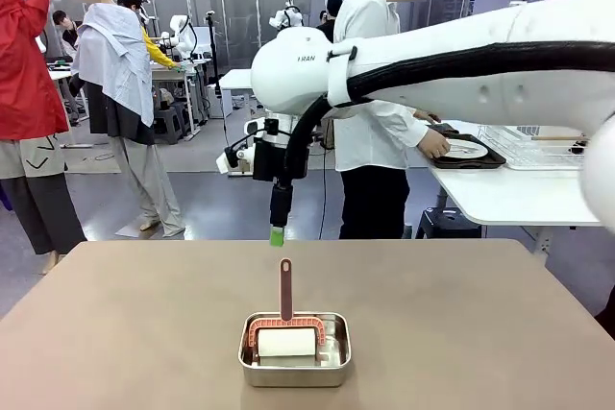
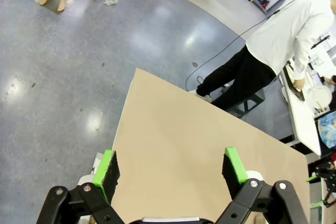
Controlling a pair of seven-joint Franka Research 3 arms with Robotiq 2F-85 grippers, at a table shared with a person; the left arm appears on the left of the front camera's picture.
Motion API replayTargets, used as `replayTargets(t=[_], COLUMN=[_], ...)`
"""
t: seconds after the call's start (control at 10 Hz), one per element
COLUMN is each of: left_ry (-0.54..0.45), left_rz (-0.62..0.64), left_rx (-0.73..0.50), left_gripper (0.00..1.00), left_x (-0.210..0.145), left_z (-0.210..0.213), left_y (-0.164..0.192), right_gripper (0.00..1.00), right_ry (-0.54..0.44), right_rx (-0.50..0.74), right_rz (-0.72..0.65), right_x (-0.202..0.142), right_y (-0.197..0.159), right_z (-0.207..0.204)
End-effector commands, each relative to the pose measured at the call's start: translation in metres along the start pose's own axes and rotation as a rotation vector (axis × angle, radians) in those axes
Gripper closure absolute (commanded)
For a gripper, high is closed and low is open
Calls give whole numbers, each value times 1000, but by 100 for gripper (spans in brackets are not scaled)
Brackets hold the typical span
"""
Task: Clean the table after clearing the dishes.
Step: When the right (or left) Handle tray is removed, use the right hand (or left hand) to clean the right (or left) side of the table with the Lint Roller.
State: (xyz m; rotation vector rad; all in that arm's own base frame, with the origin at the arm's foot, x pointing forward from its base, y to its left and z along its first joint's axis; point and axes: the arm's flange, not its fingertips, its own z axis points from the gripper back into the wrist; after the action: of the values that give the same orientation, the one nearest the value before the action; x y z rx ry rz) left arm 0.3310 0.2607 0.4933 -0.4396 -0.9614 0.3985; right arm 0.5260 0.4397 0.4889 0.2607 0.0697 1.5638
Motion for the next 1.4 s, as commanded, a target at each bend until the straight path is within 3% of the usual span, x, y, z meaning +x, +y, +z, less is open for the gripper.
replayTargets(t=[0.0,0.5,1.1,1.3], left_ry=[9,9,9,9], left_rz=[-3,-3,-3,-3], left_rx=[-7,-7,-7,-7], left_gripper=[0,0,0,0], left_x=[2,2,2,2], left_z=[3,3,3,3], left_y=[0,0,0,0], right_gripper=[0,0,0,35], right_ry=[40,69,152,117], right_rx=[73,199,301,316], right_rz=[23,-19,-14,-10], right_x=[15,11,2,1], right_y=[-19,-41,-33,-33], right_z=[5,-50,-86,-94])
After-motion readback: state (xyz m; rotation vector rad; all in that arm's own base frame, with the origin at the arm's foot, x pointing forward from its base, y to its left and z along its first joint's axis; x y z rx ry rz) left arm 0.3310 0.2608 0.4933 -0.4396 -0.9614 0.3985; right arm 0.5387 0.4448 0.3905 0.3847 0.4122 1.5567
